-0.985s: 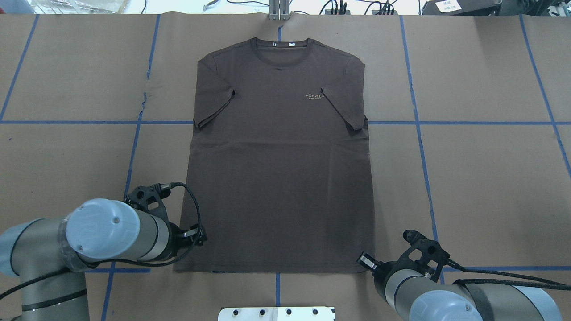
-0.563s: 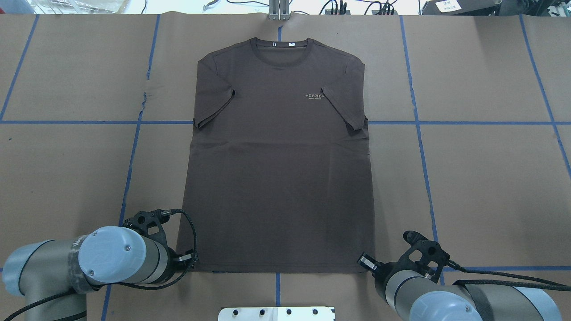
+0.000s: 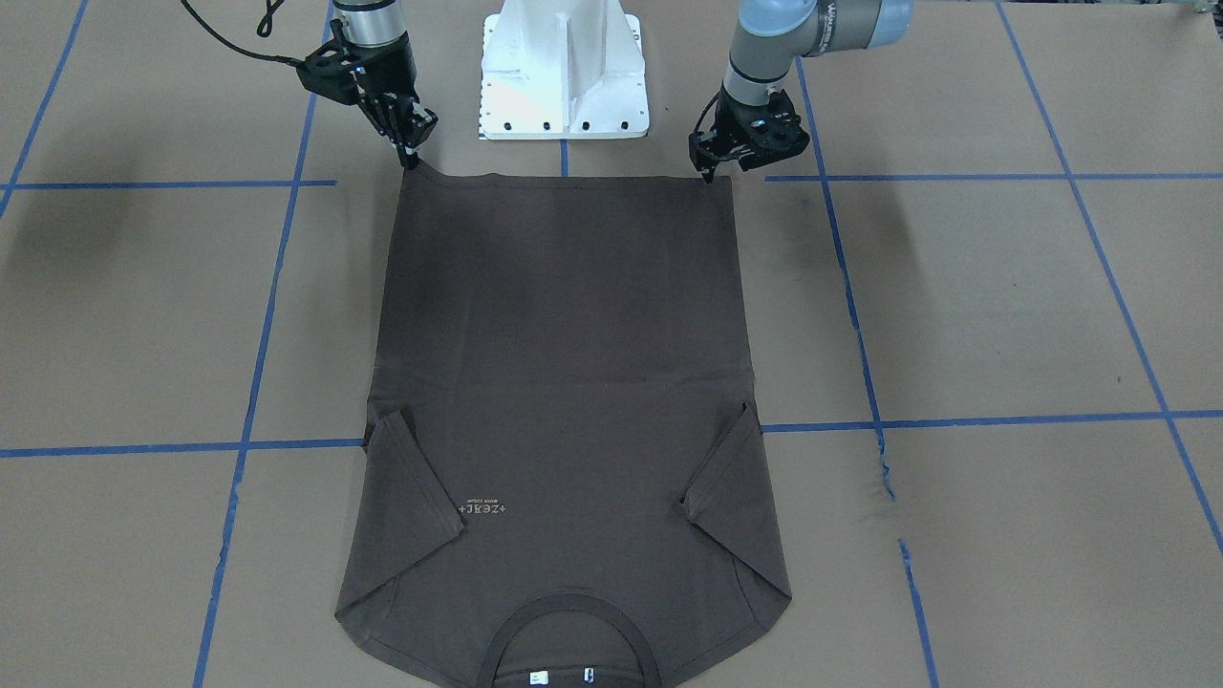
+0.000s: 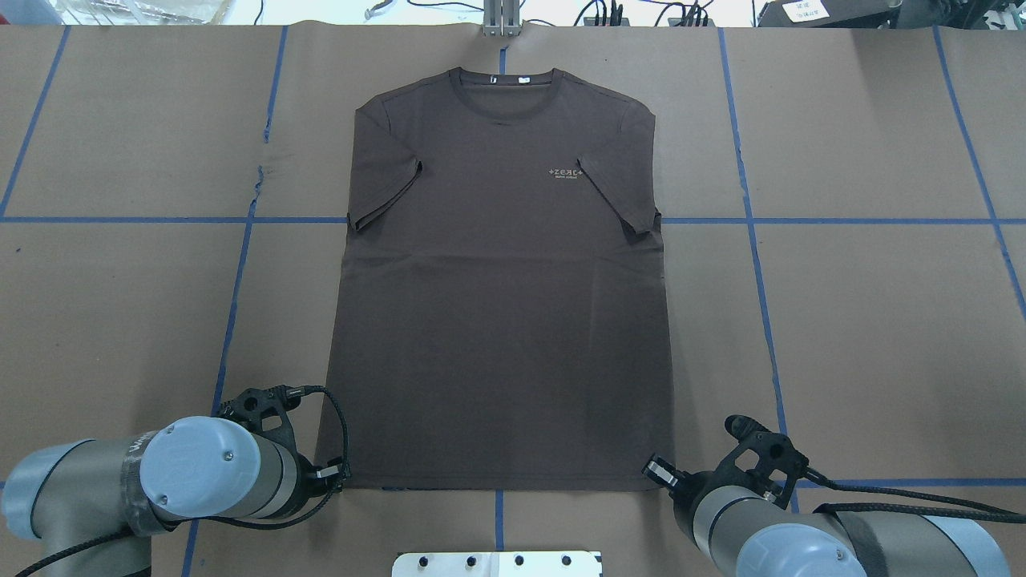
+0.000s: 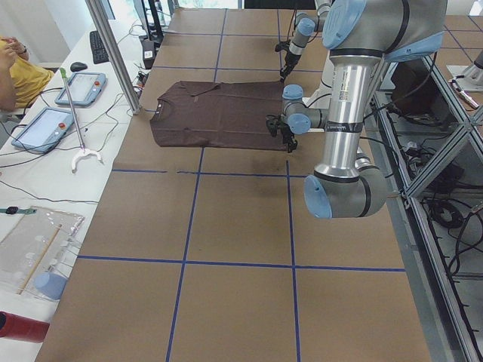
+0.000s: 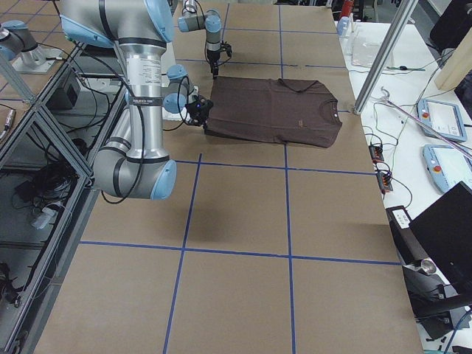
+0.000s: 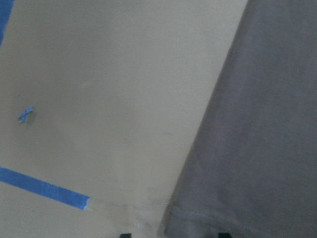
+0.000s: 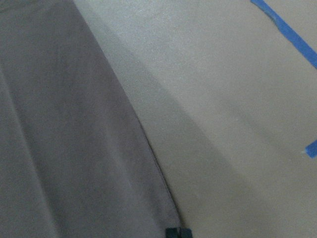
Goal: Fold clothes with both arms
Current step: 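Grasp both hem corners with the left and right grippers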
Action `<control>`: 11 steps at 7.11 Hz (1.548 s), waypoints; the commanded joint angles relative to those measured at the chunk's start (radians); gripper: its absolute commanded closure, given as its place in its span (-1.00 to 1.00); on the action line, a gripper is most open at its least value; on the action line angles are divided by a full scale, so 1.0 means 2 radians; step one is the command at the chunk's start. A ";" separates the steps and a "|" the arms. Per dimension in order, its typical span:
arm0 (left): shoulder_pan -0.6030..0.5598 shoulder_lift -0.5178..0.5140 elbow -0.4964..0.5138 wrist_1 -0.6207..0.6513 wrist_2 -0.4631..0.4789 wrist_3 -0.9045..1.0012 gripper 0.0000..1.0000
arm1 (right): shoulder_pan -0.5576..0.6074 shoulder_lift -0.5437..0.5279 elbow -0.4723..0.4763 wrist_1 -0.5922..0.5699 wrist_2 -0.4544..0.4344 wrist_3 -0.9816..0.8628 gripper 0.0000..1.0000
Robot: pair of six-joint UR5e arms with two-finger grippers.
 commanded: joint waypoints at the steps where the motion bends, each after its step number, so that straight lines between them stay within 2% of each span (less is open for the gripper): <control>1: 0.000 -0.003 0.000 0.000 0.001 0.003 -0.28 | 0.000 0.000 0.000 0.000 0.000 0.000 1.00; 4: 0.001 -0.004 0.000 -0.001 0.015 0.003 -0.22 | 0.000 -0.002 -0.002 0.000 0.000 -0.002 1.00; 8: 0.001 -0.004 0.006 -0.001 0.015 0.003 0.16 | 0.000 -0.002 -0.002 0.000 0.000 -0.002 1.00; 10: 0.000 -0.006 0.003 -0.001 0.015 0.005 1.00 | 0.000 -0.002 -0.002 0.000 0.000 -0.002 1.00; 11: 0.000 -0.013 0.001 0.000 0.014 0.010 1.00 | 0.000 -0.002 -0.002 0.000 0.000 -0.002 1.00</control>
